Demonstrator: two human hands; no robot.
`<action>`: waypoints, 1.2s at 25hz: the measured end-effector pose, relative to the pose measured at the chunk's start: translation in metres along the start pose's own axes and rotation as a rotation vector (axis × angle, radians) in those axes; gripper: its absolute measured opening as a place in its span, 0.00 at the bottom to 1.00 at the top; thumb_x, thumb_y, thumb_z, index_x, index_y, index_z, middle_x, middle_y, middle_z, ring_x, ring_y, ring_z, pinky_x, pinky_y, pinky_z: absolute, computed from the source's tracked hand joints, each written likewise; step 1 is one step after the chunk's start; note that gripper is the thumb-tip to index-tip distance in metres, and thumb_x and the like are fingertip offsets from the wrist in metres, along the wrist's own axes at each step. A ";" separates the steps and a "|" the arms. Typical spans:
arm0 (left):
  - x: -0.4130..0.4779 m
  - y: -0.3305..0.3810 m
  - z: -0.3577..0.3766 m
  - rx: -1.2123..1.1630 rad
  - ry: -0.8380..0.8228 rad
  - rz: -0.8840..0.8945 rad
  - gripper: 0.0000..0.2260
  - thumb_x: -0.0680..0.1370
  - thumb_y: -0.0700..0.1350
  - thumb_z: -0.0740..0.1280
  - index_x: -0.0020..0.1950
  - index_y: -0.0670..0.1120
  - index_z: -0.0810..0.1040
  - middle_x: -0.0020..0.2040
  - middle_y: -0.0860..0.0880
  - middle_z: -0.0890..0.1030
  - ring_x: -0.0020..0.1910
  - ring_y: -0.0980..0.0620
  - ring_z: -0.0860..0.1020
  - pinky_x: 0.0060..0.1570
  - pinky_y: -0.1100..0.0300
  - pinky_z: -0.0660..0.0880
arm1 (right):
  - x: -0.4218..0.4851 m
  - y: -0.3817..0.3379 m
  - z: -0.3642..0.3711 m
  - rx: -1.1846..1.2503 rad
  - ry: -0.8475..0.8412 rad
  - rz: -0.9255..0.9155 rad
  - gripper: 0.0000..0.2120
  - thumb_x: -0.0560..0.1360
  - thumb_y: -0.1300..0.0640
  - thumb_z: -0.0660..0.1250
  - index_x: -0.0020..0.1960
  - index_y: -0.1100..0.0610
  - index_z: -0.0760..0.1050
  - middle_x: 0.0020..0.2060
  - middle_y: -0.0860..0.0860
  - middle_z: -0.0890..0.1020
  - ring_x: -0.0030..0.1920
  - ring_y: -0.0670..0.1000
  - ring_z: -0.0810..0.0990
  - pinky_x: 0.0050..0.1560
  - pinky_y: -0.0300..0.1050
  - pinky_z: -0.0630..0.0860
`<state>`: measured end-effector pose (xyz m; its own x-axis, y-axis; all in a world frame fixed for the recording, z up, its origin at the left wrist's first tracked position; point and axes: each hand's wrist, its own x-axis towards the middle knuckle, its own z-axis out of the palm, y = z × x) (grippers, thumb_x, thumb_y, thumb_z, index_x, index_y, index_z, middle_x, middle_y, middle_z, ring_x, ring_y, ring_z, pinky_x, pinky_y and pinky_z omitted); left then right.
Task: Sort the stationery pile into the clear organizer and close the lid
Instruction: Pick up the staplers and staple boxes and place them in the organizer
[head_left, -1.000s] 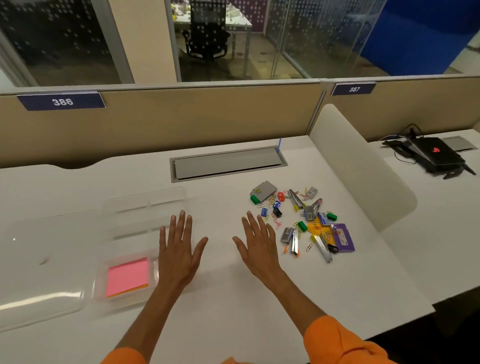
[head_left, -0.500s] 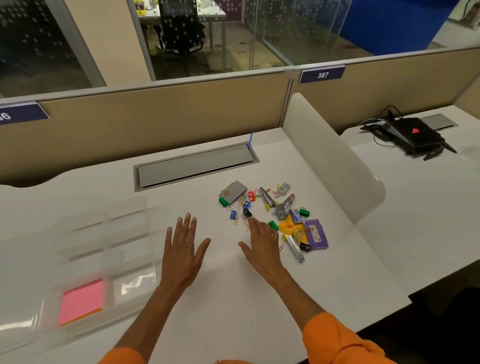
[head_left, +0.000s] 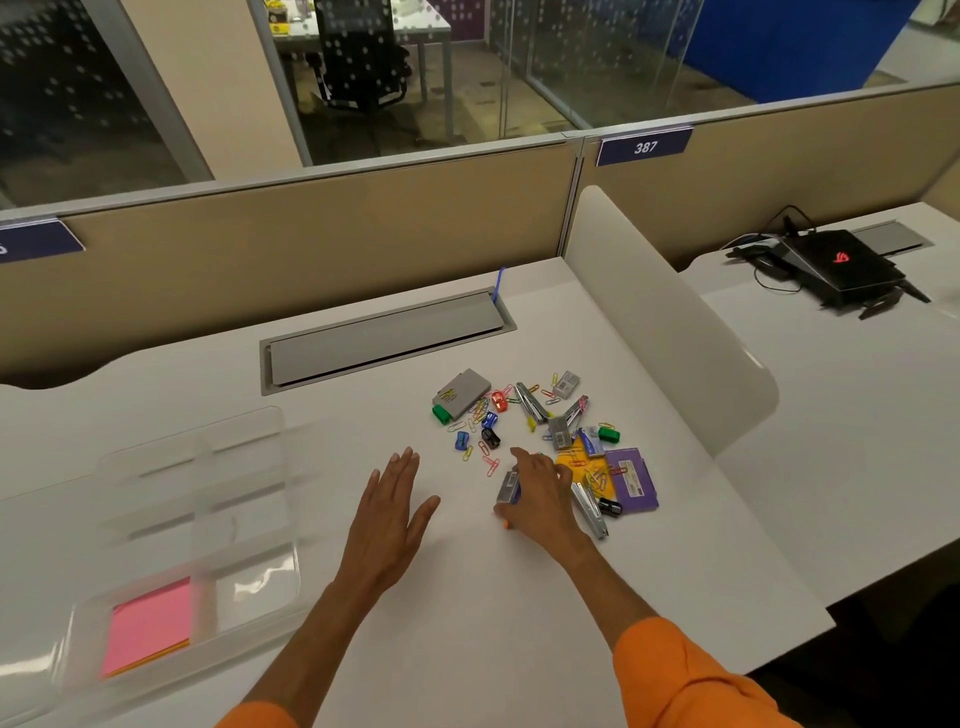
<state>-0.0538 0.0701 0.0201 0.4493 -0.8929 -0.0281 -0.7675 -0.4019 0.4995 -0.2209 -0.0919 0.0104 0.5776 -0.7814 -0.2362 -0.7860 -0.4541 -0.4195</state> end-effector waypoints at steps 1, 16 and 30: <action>0.001 0.002 0.001 -0.005 -0.006 0.001 0.41 0.74 0.73 0.36 0.80 0.50 0.51 0.80 0.52 0.52 0.79 0.55 0.49 0.78 0.56 0.45 | 0.000 0.000 0.000 -0.006 0.003 -0.008 0.41 0.67 0.46 0.75 0.74 0.51 0.59 0.66 0.51 0.72 0.69 0.52 0.65 0.68 0.49 0.54; 0.067 0.053 0.023 -0.089 -0.185 0.031 0.26 0.81 0.53 0.62 0.78 0.51 0.59 0.78 0.49 0.62 0.75 0.48 0.65 0.71 0.53 0.65 | 0.005 0.034 -0.049 0.450 0.229 0.131 0.35 0.66 0.49 0.79 0.69 0.48 0.69 0.59 0.46 0.79 0.59 0.48 0.76 0.58 0.44 0.76; 0.164 0.136 0.079 -0.015 -0.123 0.170 0.23 0.75 0.51 0.72 0.67 0.45 0.75 0.63 0.44 0.75 0.61 0.45 0.74 0.55 0.53 0.72 | -0.002 0.112 -0.068 0.715 0.256 0.301 0.35 0.64 0.59 0.81 0.66 0.50 0.69 0.60 0.51 0.79 0.52 0.52 0.83 0.42 0.37 0.82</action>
<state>-0.1206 -0.1465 0.0152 0.2541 -0.9660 -0.0475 -0.8203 -0.2413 0.5185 -0.3250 -0.1699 0.0233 0.2280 -0.9392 -0.2566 -0.5187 0.1059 -0.8484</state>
